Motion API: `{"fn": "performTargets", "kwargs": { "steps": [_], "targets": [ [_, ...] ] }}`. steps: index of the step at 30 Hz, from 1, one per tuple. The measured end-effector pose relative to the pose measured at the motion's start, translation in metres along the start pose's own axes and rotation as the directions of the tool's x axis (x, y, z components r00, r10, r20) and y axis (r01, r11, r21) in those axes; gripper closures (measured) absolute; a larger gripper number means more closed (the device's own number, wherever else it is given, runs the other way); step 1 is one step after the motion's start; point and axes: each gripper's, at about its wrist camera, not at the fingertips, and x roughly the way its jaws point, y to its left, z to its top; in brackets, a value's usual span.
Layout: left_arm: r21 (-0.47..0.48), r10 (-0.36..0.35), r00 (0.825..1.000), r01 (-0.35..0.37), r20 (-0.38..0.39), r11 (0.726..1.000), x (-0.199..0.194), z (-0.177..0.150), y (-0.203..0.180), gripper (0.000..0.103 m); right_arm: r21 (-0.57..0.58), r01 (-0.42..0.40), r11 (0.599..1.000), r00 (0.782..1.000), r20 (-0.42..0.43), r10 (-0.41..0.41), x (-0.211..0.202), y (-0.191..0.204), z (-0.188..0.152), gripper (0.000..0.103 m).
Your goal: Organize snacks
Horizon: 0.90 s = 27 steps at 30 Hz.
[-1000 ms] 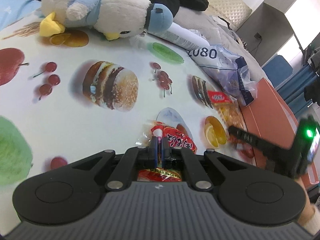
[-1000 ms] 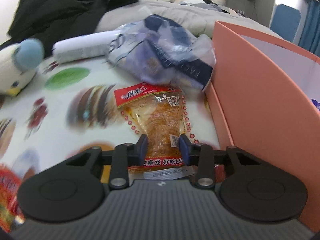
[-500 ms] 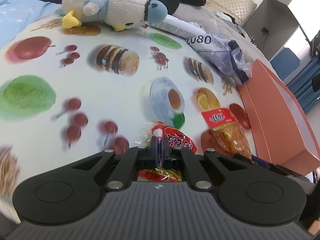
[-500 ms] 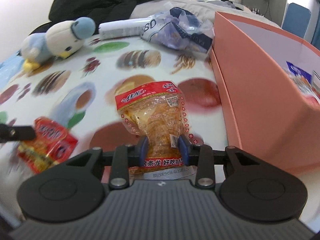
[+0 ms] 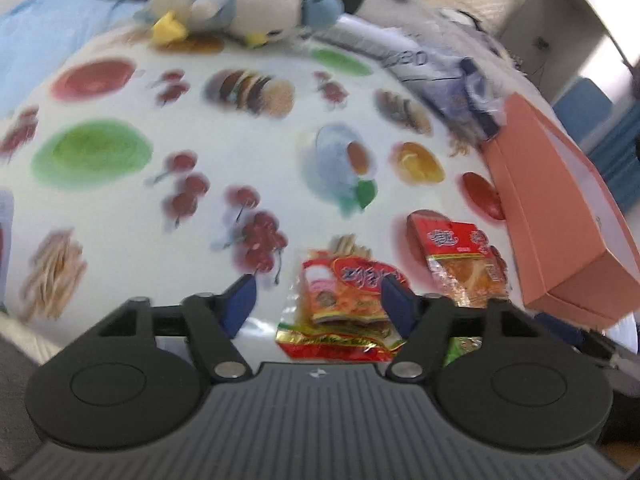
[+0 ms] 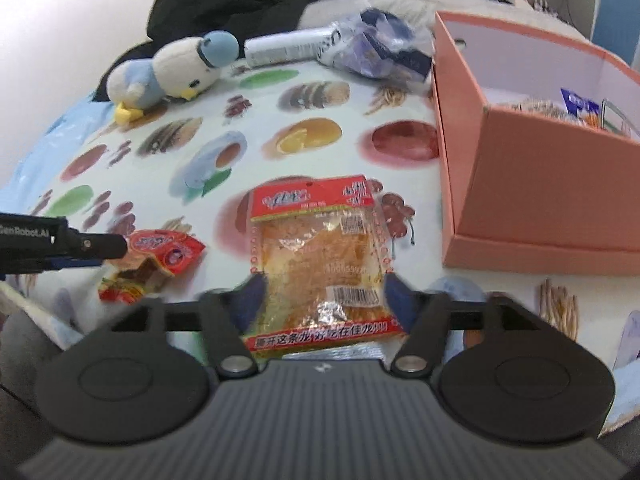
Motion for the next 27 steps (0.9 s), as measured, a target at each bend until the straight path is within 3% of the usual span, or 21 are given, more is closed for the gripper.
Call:
{"fn": "performTargets", "kwargs": {
  "steps": [2,6,9,15,18,20,23,27],
  "targets": [
    [0.047,-0.004,1.000,0.004,0.000,0.999,0.000,0.003,-0.006,0.028,0.001,-0.020,1.000,1.000,0.019,0.020,-0.001,-0.003,0.001,0.021],
    [0.157,-0.026,0.999,0.030,-0.025,0.987,0.009,0.005,-0.025,0.013,-0.025,-0.029,0.999,0.999,0.038,0.030,0.004,-0.007,0.004,0.022],
    [0.217,-0.015,0.999,0.025,-0.044,0.976,0.019,0.001,-0.038,0.011,-0.050,-0.020,0.999,1.000,0.016,0.021,0.012,-0.006,0.002,0.024],
    [0.279,0.061,0.997,-0.044,-0.050,0.959,0.037,-0.006,-0.047,0.012,-0.117,-0.018,0.993,1.000,-0.006,0.017,0.021,-0.001,-0.008,0.025],
    [0.297,0.045,0.997,-0.026,-0.058,0.955,0.044,-0.012,-0.045,0.013,-0.128,-0.019,0.992,1.000,-0.010,0.017,0.021,0.000,-0.010,0.025],
    [0.333,0.071,0.997,-0.053,-0.042,0.942,0.047,-0.016,-0.048,0.013,-0.127,-0.031,0.991,0.999,-0.035,0.026,0.024,-0.001,-0.009,0.025],
    [0.359,0.104,0.994,-0.088,-0.026,0.929,0.050,-0.020,-0.054,0.017,-0.155,-0.026,0.988,0.999,-0.044,0.019,0.026,0.002,-0.009,0.026],
    [0.334,0.109,0.994,-0.095,-0.021,0.938,0.048,-0.016,-0.052,0.028,-0.164,-0.029,0.986,0.998,-0.055,0.021,0.025,0.005,-0.008,0.032]
  ]
}}
